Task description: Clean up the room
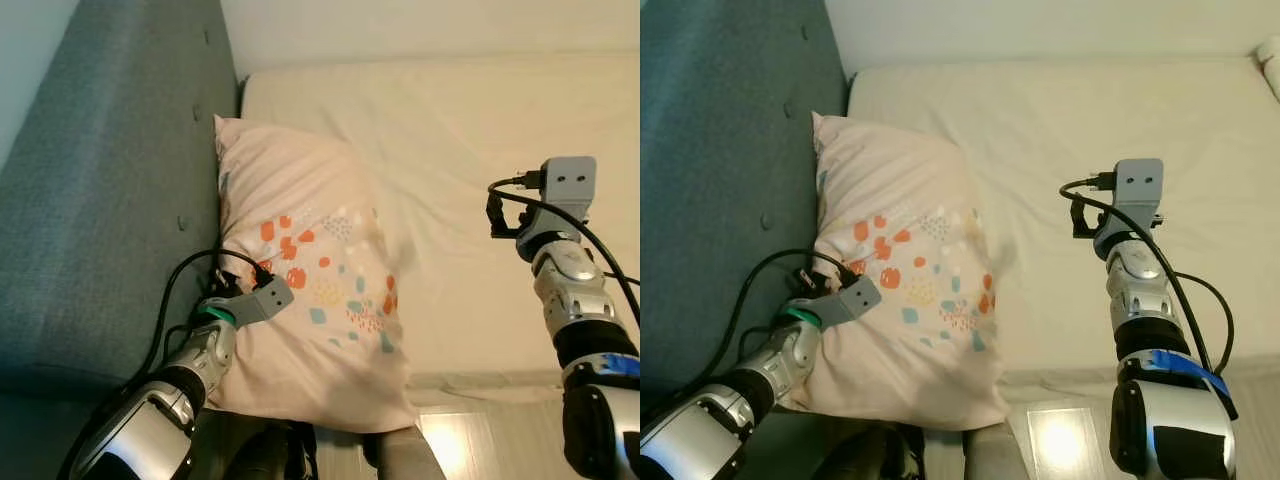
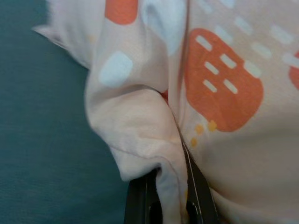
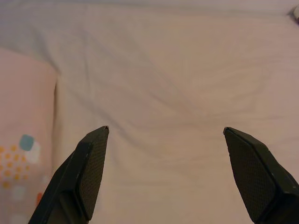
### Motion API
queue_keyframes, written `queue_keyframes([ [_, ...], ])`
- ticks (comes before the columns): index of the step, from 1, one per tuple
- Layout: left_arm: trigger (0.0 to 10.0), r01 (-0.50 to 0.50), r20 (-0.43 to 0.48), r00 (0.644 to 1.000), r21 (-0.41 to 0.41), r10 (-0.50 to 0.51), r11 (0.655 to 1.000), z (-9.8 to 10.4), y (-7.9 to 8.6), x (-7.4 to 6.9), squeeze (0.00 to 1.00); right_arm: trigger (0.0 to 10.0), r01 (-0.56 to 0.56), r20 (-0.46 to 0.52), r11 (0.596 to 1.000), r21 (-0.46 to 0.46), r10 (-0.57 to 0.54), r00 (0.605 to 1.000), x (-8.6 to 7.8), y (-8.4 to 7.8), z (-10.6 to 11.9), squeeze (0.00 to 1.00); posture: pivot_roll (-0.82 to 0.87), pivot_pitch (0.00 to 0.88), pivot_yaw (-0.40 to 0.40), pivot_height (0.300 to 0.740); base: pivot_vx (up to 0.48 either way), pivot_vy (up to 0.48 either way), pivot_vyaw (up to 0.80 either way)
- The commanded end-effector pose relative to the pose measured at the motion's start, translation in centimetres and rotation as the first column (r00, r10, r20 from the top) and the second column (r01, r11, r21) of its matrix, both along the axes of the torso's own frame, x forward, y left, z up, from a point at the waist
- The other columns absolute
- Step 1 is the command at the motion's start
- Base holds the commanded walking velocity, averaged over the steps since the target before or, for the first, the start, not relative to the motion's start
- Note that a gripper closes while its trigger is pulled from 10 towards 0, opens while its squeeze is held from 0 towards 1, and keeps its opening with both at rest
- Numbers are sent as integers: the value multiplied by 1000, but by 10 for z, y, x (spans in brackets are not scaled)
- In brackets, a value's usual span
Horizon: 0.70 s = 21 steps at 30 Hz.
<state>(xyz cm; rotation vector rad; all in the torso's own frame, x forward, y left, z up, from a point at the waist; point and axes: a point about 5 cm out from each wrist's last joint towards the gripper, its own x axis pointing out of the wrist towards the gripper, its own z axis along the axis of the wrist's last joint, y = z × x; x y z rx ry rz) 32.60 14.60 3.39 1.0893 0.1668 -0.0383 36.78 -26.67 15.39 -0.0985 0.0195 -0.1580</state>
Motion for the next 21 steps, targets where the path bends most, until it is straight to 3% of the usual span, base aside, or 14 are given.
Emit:
queue_keyframes([
  [1, 10000, -47, -96, 994, -29, 44, 998, -18, 6, -14, 0, 10000, -13, -26, 1000, 4, 13, 1000, -3, 3, -10, 0, -230, 208, 100, 740, 0, 0, 0],
  [2, 10000, -33, -140, 990, -44, 26, 998, -26, -1, -20, 145, 10000, -20, -26, 1000, 5, 20, 999, -3, 5, -10, 0, -230, 208, 100, 740, 0, 0, 0],
  [3, 10000, -32, -173, 985, -59, 21, 998, -32, -5, -26, 537, 10000, -24, -26, 1000, 5, 25, 999, -2, 6, -10, 0, -229, 207, 99, 740, 0, 0, 0],
  [4, 10000, -40, -206, 978, -79, 23, 996, -39, -8, -32, 1000, 10000, -30, -24, 1000, 7, 30, 999, -2, 7, -10, 0, -229, 207, 99, 740, 0, 0, 0],
  [10, 10000, -103, -244, 968, -146, 65, 984, -48, -9, -42, 1000, 10000, -40, -22, 999, 13, 41, 999, -1, 10, -10, 0, -223, 201, 96, 740, 0, 0, 0],
  [12, 10000, -143, -221, 970, -206, 96, 968, -45, -7, -39, 1000, 10000, -45, -19, 999, 16, 45, 999, -1, 11, -10, 0, -223, 201, 96, 740, 0, 0, 0],
  [13, 10000, -169, -188, 975, -274, 120, 947, -39, -6, -35, 1000, 10000, -50, -17, 999, 19, 50, 999, -1, 12, -10, 0, -214, 196, 94, 740, 0, 0, 0],
  [14, 10000, -169, -188, 975, -274, 120, 947, -39, -6, -35, 1000, 10000, -50, -17, 999, 19, 50, 999, -1, 12, -10, 0, -214, 196, 94, 740, 0, 0, 0],
  [15, 10000, -166, -134, 983, -341, 126, 925, -30, -5, -27, 1000, 10000, -54, -16, 998, 20, 54, 998, 0, 14, -10, 0, -214, 196, 94, 740, 0, 0, 0],
  [16, 10000, -166, -134, 983, -341, 126, 925, -30, -5, -27, 1000, 10000, -54, -16, 998, 20, 54, 998, 0, 14, -10, 0, -214, 196, 94, 740, 0, 0, 0],
  [17, 10000, -111, -55, 994, -461, 97, 881, -13, -10, -15, 1000, 10000, -57, -15, 998, 22, 58, 998, 0, 15, -10, 0, -204, 192, 93, 740, 0, 0, 0],
  [18, 10000, -111, -55, 994, -461, 97, 881, -13, -10, -15, 1000, 10000, -57, -15, 998, 22, 58, 998, 0, 15, -10, 0, -204, 192, 93, 740, 0, 0, 0],
  [20, 10000, 57, 72, 997, -597, -17, 800, 17, -24, 0, 1000, 10000, -62, -14, 998, 26, 63, 998, 1, 17, -9, 0, -193, 190, 94, 740, 0, 0, 0],
  [21, 10000, 119, 123, 991, -615, -53, 779, 28, -28, 4, 1000, 10000, -64, -13, 998, 27, 65, 998, 2, 18, -9, 0, -193, 190, 94, 740, 0, 0, 0],
])
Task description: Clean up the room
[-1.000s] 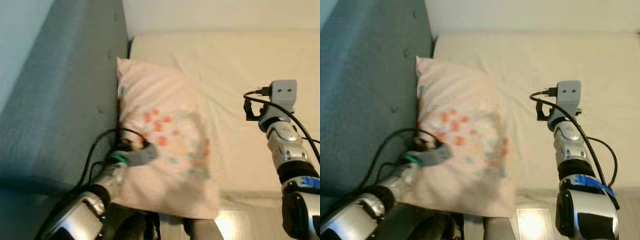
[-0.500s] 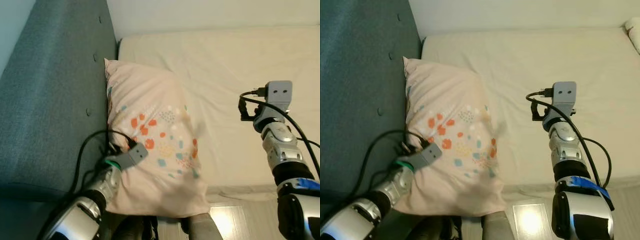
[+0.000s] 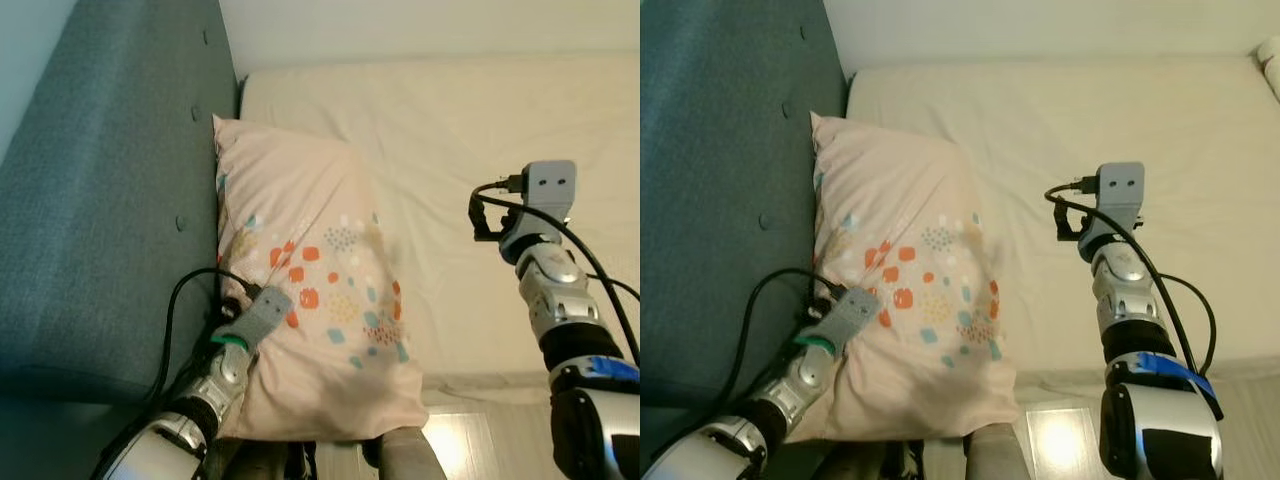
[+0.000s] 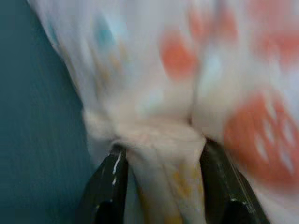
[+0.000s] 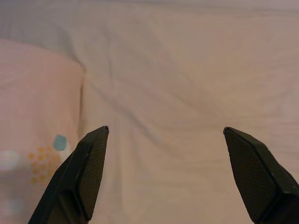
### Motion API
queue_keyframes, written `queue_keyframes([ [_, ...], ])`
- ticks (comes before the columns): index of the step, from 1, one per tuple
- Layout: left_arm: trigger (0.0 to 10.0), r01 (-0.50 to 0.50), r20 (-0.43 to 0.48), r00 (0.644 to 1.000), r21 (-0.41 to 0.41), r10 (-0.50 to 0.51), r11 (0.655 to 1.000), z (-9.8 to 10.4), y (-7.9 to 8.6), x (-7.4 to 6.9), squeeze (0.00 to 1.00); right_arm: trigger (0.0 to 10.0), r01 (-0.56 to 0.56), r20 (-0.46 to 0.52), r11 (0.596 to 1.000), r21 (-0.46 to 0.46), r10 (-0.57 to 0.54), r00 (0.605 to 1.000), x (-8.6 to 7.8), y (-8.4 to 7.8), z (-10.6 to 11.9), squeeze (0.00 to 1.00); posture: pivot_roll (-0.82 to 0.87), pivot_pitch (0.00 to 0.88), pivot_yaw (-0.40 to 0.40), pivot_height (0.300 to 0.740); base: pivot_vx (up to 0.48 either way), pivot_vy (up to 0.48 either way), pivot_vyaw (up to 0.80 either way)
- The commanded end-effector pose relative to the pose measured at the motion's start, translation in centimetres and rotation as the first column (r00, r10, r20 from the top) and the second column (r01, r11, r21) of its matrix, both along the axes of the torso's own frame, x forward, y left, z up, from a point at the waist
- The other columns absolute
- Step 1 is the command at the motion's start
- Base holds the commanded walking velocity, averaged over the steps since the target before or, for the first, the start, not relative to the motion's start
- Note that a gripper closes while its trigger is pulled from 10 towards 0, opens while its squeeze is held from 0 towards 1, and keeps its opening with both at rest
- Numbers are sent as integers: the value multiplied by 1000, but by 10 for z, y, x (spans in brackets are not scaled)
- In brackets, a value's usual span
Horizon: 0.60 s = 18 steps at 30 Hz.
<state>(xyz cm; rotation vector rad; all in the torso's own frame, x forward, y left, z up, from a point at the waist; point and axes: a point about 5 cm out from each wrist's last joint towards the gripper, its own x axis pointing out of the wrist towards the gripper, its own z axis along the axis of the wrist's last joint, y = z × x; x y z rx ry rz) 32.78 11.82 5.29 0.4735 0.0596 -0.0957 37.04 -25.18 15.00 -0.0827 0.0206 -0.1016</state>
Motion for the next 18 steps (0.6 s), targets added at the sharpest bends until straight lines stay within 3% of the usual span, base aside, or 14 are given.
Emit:
queue_keyframes([
  [1, 10000, 52, 79, 996, -52, -48, 997, 15, -1, 5, 1000, 10000, -9, -12, 1000, 11, 9, 1000, -1, 3, -5, 0, -193, 190, 94, 740, 0, 0, 0],
  [5, 10000, 62, 112, 992, -41, -57, 997, 23, 1, 7, 1000, 10000, -9, -13, 1000, 13, 9, 1000, 0, 4, -5, 0, -189, 189, 95, 740, 0, 0, 0],
  [8, 10000, -30, 128, 992, 62, 21, 998, 23, 22, 9, 1000, 10000, -6, -15, 1000, 14, 6, 1000, 0, 3, -5, 0, -183, 187, 95, 740, 0, 0, 0],
  [10, 10000, -71, 118, 991, 77, 61, 994, 20, 31, 7, 1000, 10000, -6, -16, 1000, 14, 6, 1000, 0, 3, -5, 0, -181, 185, 93, 740, 0, 0, 0],
  [15, 10000, -151, 129, 981, 29, 146, 988, 17, 47, 1, 969, 10000, -6, -17, 1000, 16, 7, 1000, 1, 4, -5, 0, -178, 179, 93, 740, 0, 0, 0],
  [16, 10000, -189, 140, 972, -22, 191, 982, 17, 52, -2, 0, 10000, -9, -19, 1000, 19, 9, 1000, 1, 5, -5, 0, -170, 176, 91, 740, 0, 0, 0],
  [17, 10000, -189, 140, 972, -22, 191, 982, 17, 52, -2, 0, 10000, -9, -19, 1000, 19, 9, 1000, 1, 5, -5, 0, -170, 176, 91, 740, 0, 0, 0],
  [18, 10000, -236, 130, 960, -102, 248, 966, 15, 58, -6, 0, 10000, -12, -24, 1000, 23, 13, 1000, 2, 7, -6, 0, -168, 173, 91, 740, 0, 0, 0],
])
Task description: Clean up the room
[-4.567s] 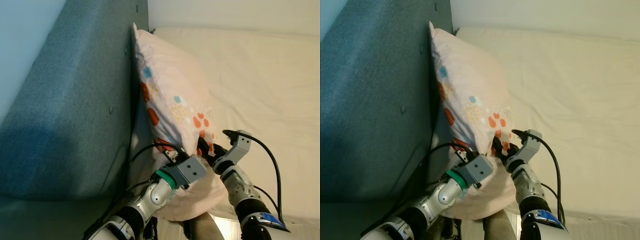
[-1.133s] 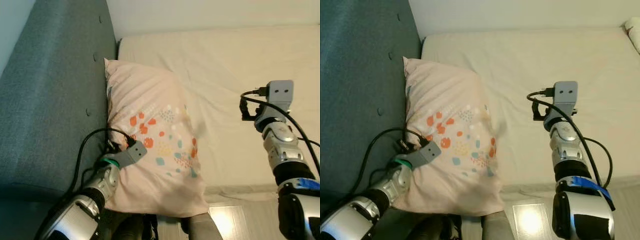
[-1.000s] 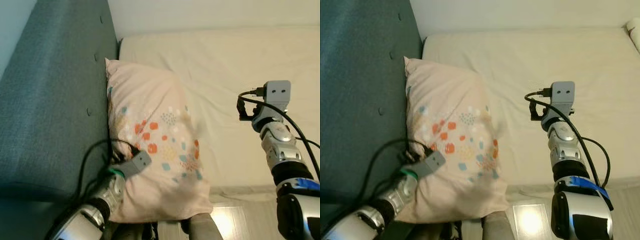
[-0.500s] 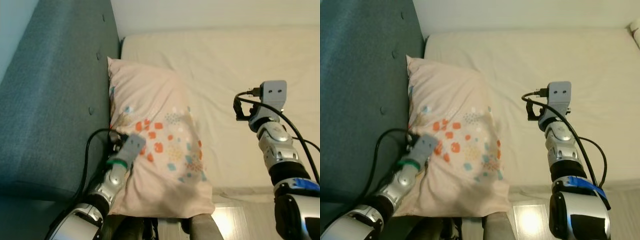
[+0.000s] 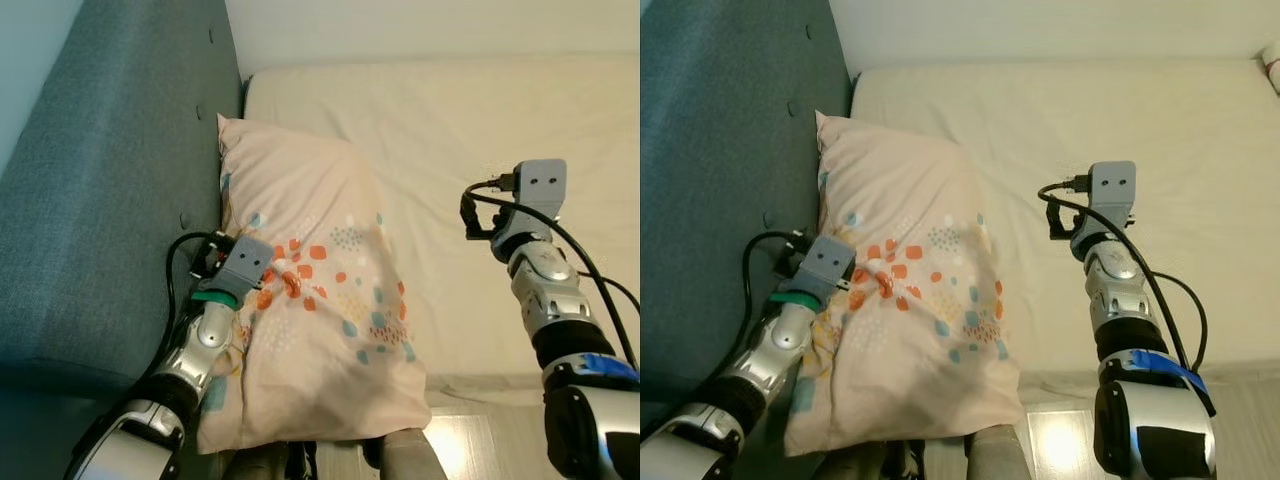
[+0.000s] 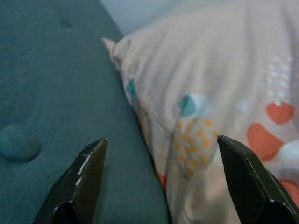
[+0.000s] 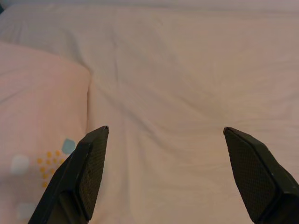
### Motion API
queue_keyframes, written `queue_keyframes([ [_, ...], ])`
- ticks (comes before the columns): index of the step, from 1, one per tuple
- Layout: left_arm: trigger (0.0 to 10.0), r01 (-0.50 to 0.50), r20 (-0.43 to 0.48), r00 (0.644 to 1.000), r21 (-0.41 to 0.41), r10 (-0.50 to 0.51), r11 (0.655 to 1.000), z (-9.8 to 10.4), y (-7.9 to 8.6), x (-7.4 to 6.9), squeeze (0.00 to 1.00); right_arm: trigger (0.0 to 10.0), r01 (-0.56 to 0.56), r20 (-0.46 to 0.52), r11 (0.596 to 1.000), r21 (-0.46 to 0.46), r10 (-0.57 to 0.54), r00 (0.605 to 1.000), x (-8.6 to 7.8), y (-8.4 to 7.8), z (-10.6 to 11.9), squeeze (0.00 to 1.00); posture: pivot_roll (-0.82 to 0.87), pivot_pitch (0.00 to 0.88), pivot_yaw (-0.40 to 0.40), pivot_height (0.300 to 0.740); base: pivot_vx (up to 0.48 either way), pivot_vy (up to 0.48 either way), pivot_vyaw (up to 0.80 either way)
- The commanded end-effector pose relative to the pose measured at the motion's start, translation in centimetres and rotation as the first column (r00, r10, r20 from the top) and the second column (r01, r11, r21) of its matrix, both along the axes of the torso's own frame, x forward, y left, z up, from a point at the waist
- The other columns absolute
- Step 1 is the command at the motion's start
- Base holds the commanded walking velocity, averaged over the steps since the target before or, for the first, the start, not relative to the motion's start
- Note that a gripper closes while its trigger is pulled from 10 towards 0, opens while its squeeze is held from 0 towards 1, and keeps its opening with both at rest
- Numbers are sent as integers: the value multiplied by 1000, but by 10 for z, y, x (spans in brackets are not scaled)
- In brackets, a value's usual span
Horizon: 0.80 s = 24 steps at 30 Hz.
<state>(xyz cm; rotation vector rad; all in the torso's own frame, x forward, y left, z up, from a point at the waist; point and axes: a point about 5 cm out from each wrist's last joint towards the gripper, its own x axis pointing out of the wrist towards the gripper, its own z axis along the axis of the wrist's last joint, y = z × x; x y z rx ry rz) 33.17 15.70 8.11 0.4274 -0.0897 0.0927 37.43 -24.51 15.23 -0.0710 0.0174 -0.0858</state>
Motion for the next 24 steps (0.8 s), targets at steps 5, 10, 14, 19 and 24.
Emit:
queue_keyframes([
  [5, 10000, -215, -160, 969, -173, 188, 961, -44, 37, -34, 0, 10000, -26, -103, 999, 27, 29, 994, -7, 14, -32, 0, -153, 164, 85, 740, 0, 0, 0],
  [10, 10000, -241, -300, 933, -106, 200, 965, -80, 48, -68, 0, 10000, -63, -255, 997, 44, 72, 964, -26, 32, -79, 0, -137, 149, 83, 740, 0, 0, 0],
  [14, 10000, -193, -338, 930, -113, 145, 975, -91, 45, -81, 0, 10000, -68, -318, 996, 58, 83, 944, -37, 37, -99, 0, -130, 145, 86, 740, 0, 0, 0],
  [19, 10000, -200, -372, 917, -111, 146, 973, -98, 41, -86, 0, 10000, -75, -343, 995, 61, 92, 935, -41, 40, -106, 0, -135, 132, 88, 740, 0, -156, 0],
  [24, 10000, -202, -399, 905, -104, 145, 974, -102, 39, -88, 0, 10000, -82, -341, 995, 59, 97, 935, -39, 42, -103, 0, -137, 125, 84, 740, 0, -480, 0],
])
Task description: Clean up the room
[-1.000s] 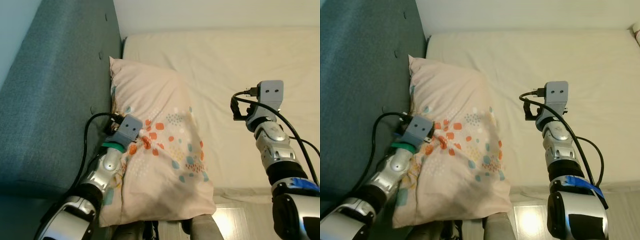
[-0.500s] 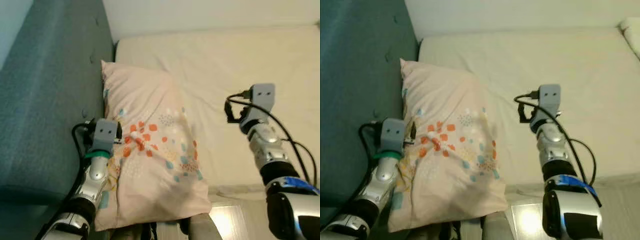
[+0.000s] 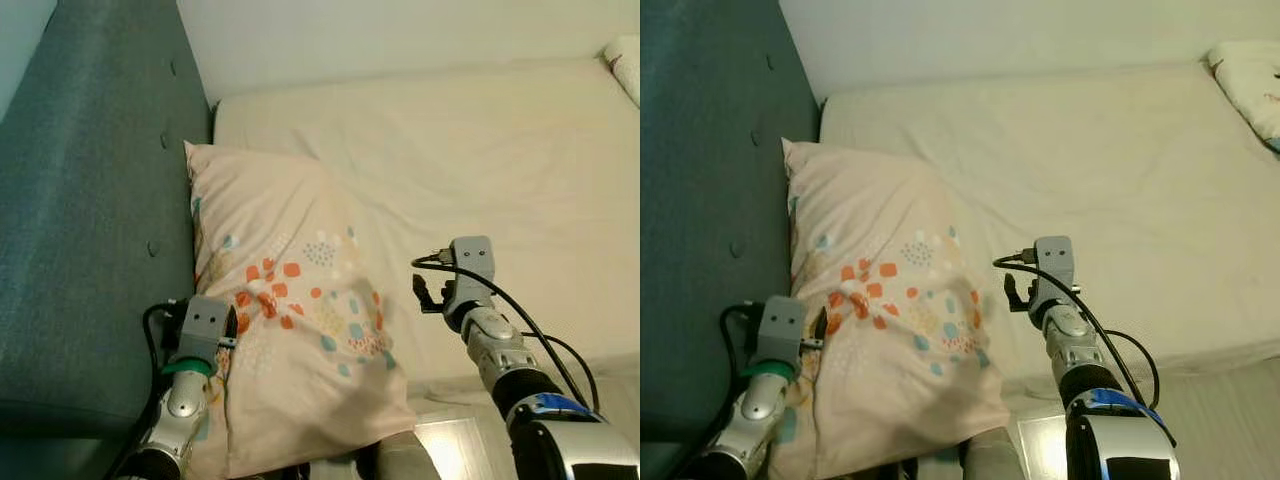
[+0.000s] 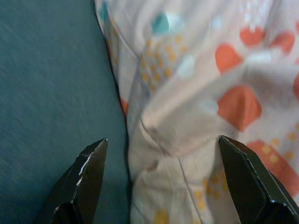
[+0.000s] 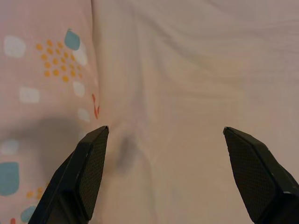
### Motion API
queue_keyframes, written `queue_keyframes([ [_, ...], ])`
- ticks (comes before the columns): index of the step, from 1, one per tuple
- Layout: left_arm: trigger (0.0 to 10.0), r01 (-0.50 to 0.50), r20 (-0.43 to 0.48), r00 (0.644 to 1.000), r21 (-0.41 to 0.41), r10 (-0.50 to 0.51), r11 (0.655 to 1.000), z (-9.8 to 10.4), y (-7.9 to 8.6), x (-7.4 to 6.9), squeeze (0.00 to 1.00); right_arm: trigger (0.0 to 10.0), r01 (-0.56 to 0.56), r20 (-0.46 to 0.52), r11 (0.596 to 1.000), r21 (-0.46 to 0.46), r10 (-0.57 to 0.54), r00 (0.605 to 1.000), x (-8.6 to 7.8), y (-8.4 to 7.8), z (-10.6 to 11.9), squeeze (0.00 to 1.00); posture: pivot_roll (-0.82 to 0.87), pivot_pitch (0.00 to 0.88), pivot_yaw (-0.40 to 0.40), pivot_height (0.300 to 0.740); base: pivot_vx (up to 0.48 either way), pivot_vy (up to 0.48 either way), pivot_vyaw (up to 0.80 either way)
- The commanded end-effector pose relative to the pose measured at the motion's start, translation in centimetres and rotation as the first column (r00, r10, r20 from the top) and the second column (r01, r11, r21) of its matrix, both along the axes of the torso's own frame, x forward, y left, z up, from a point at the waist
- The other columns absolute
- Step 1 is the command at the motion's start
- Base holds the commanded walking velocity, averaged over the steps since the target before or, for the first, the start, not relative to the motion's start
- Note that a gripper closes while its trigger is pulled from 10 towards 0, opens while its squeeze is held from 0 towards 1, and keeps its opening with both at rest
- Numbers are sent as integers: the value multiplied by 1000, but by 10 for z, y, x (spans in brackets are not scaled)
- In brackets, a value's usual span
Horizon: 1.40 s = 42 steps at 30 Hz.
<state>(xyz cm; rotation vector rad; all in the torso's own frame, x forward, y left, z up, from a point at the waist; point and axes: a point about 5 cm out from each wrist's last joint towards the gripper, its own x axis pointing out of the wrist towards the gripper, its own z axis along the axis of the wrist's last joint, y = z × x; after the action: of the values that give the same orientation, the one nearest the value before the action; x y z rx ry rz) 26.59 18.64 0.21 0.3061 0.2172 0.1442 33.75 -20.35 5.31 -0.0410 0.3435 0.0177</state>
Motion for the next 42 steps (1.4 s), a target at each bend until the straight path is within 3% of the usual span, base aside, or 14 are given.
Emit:
queue_keyframes([
  [1, 10000, -69, -131, 989, -8, 68, 998, -24, 11, -23, 0, 10000, -4, -21, 1000, -2, 4, 1000, -2, 0, -4, 0, -137, 125, 84, 740, 0, -480, 0],
  [11, 10000, -93, -180, 980, -31, 86, 995, -34, 17, -35, 0, 10000, -57, -19, 998, 35, 58, 998, -2, 12, -6, 0, -135, 122, 83, 740, 0, -456, 0],
  [15, 10000, -101, -197, 976, -49, 89, 994, -36, 20, -38, 0, 10000, -82, -21, 996, 47, 83, 996, -2, 17, -7, 0, -132, 126, 83, 740, 0, 0, 0],
  [22, 10000, -222, -232, 951, -38, 207, 974, -40, 43, -49, 0, 10000, -143, -11, 985, 94, 144, 989, -3, 27, -8, 0, -128, 128, 78, 740, 0, 0, 0],
  [23, 10000, -410, -264, 879, 3, 396, 912, -43, 78, -65, 0, 10000, -242, 16, 957, 161, 243, 970, -4, 41, -8, 0, -127, 125, 75, 740, 0, 0, 0],
  [24, 10000, -410, -264, 879, 3, 396, 912, -43, 78, -65, 0, 10000, -242, 16, 957, 161, 243, 970, -4, 41, -8, 0, -127, 125, 75, 740, 0, 0, 0],
  [25, 10000, -552, -295, 791, 33, 536, 833, -45, 103, -84, 0, 10000, -320, 29, 924, 211, 321, 947, -7, 52, -10, 0, -125, 123, 73, 740, 0, 0, 0],
  [27, 10000, -552, -295, 791, 33, 536, 833, -45, 103, -84, 0, 10000, -320, 29, 924, 211, 321, 947, -7, 52, -10, 0, -125, 123, 73, 740, 0, 0, 0],
  [29, 10000, -645, -339, 700, 78, 628, 760, -51, 119, -107, 0, 10000, -363, 15, 905, 222, 369, 929, -11, 59, -14, 0, -119, 123, 70, 740, 0, 0, 0],
  [31, 10000, -687, -380, 636, 117, 672, 717, -57, 127, -127, 0, 10000, -382, -4, 896, 226, 393, 920, -14, 62, -18, 0, -117, 124, 71, 740, 0, 0, 0],
  [36, 10000, -667, -441, 621, 135, 647, 732, -67, 121, -146, 0, 10000, -376, -49, 904, 204, 393, 918, -18, 62, -25, 0, -112, 129, 73, 740, 0, 0, 0],
  [38, 10000, -649, -466, 630, 123, 621, 751, -72, 115, -148, 0, 10000, -360, -68, 913, 193, 378, 923, -19, 60, -27, 0, -108, 130, 71, 740, 0, 0, 0],
  [40, 10000, -582, -510, 664, 107, 548, 806, -79, 99, -151, 0, 10000, -319, -102, 931, 176, 340, 935, -21, 53, -31, 0, -106, 133, 71, 740, 0, 0, 0],
  [42, 10000, -565, -532, 664, 102, 525, 818, -83, 92, -155, 0, 10000, -315, -109, 932, 177, 337, 935, -21, 52, -32, 0, -106, 133, 71, 740, 0, 0, 0],
])
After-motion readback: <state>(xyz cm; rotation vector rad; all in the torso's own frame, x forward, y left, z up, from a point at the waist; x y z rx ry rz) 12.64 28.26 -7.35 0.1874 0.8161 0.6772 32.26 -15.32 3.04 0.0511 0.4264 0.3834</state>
